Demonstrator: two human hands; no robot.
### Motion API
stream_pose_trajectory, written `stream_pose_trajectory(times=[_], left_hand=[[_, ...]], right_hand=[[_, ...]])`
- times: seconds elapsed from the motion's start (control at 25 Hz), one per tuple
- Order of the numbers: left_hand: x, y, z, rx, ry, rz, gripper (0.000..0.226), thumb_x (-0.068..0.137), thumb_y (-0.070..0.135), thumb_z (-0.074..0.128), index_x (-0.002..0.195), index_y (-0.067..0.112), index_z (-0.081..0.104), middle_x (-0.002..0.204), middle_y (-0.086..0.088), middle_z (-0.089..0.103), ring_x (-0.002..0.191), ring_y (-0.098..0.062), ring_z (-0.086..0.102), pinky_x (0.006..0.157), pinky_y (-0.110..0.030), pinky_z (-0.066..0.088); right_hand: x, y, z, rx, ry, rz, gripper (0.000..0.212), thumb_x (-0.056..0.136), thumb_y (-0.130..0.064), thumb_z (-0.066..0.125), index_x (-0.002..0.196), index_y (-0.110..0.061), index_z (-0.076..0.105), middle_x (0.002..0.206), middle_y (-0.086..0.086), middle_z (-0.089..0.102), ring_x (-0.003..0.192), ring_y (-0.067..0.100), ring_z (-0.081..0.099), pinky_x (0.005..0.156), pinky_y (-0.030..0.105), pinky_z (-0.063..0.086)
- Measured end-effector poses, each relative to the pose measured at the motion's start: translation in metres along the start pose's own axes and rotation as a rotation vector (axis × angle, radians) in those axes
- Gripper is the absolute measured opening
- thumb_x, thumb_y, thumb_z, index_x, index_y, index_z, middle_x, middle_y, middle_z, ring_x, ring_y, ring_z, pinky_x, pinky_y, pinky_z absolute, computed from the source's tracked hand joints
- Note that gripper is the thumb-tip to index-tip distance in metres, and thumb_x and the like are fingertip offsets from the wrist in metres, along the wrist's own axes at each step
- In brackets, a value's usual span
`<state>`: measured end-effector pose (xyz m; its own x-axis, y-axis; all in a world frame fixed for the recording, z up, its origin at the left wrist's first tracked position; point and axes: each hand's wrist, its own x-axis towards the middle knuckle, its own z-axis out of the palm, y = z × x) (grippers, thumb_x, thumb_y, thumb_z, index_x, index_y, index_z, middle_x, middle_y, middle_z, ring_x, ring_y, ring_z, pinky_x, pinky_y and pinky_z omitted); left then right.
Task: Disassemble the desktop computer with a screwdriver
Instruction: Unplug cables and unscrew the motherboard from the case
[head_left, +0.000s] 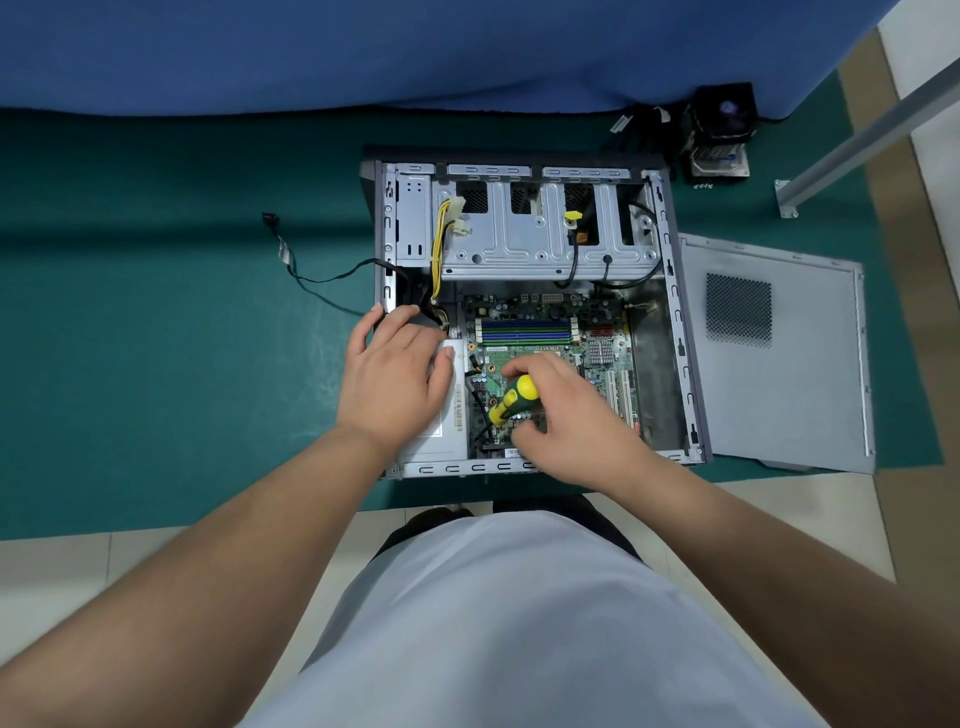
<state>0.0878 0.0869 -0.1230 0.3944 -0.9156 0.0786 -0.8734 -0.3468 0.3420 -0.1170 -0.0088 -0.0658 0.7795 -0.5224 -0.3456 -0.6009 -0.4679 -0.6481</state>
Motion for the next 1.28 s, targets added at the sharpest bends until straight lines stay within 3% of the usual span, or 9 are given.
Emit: stream_pose_trajectory(times=[0.12,0.2,0.28,0.4,0.48,0.6,0.8,0.96,1.28], left_hand=[[0.000,0.000,0.000,0.001,-0.004,0.000,0.034,0.105,0.037,0.040,0.102,0.023,0.072,0.108,0.012,0.071,0.135,-0.013,0.048,0.125,-0.037,0.014],[0.000,0.000,0.000,0.000,-0.005,-0.001,0.035,0.105,0.038,0.040,0.103,0.024,0.072,0.108,0.012,0.071,0.135,-0.013,0.048,0.125,-0.037,0.013],[0.000,-0.001,0.001,-0.002,-0.004,-0.001,0.034,0.105,0.038,0.040,0.103,0.024,0.072,0.107,0.012,0.071,0.135,-0.013,0.048,0.125,-0.038,0.013],[0.001,-0.001,0.001,-0.005,-0.002,-0.003,0.034,0.105,0.037,0.041,0.103,0.024,0.072,0.107,0.012,0.071,0.135,-0.013,0.049,0.125,-0.037,0.013],[0.000,0.000,0.001,-0.006,0.003,-0.002,0.034,0.105,0.037,0.041,0.102,0.024,0.072,0.107,0.012,0.072,0.134,-0.012,0.049,0.125,-0.036,0.013],[0.000,0.000,0.001,-0.010,0.003,-0.004,0.034,0.105,0.037,0.040,0.101,0.024,0.072,0.106,0.012,0.071,0.134,-0.013,0.049,0.125,-0.037,0.013],[0.000,0.000,0.000,-0.010,-0.009,-0.009,0.035,0.105,0.038,0.040,0.103,0.024,0.072,0.107,0.012,0.072,0.134,-0.012,0.048,0.125,-0.037,0.014],[0.001,0.000,0.000,-0.014,-0.015,-0.006,0.035,0.105,0.038,0.040,0.103,0.024,0.072,0.108,0.011,0.072,0.134,-0.013,0.048,0.125,-0.038,0.014],[0.001,0.000,0.000,-0.020,-0.006,0.003,0.034,0.105,0.037,0.041,0.104,0.023,0.072,0.108,0.012,0.072,0.134,-0.013,0.049,0.124,-0.037,0.013]], right_hand=[[0.000,-0.002,0.007,-0.300,0.054,0.039,0.040,0.100,-0.057,0.044,0.129,-0.029,0.041,0.115,-0.001,0.058,0.089,0.022,0.059,0.071,0.036,0.050],[0.001,-0.004,0.005,-0.460,0.106,0.049,0.042,0.101,-0.064,0.033,0.121,-0.028,0.043,0.098,0.000,0.064,0.077,0.028,0.063,0.062,0.038,0.055],[0.001,-0.004,0.003,-0.401,0.117,0.000,0.030,0.097,-0.048,0.041,0.119,-0.028,0.047,0.100,-0.001,0.062,0.084,0.026,0.063,0.063,0.039,0.056],[-0.001,-0.002,0.002,-0.387,0.072,-0.005,0.046,0.090,-0.037,0.048,0.136,-0.031,0.044,0.119,0.003,0.059,0.102,0.025,0.059,0.071,0.040,0.055],[-0.001,0.000,0.005,-0.430,0.127,-0.019,0.043,0.100,-0.042,0.047,0.139,-0.024,0.044,0.118,0.007,0.063,0.096,0.030,0.064,0.069,0.039,0.053],[-0.004,-0.003,0.008,-0.349,0.115,-0.073,0.039,0.092,-0.024,0.054,0.131,-0.020,0.051,0.123,0.004,0.054,0.098,0.029,0.060,0.069,0.038,0.051],[-0.008,-0.007,0.013,-0.386,0.174,0.007,0.026,0.098,-0.028,0.058,0.124,-0.022,0.059,0.124,0.006,0.049,0.073,0.033,0.060,0.059,0.037,0.051],[-0.010,-0.007,0.010,-0.303,0.148,-0.020,0.012,0.086,-0.006,0.060,0.094,-0.015,0.059,0.120,0.003,0.047,0.076,0.024,0.050,0.058,0.034,0.046],[-0.012,0.002,0.012,-0.190,0.205,0.039,0.014,0.087,-0.001,0.056,0.089,-0.015,0.058,0.115,-0.001,0.043,0.071,0.016,0.045,0.061,0.031,0.042]])
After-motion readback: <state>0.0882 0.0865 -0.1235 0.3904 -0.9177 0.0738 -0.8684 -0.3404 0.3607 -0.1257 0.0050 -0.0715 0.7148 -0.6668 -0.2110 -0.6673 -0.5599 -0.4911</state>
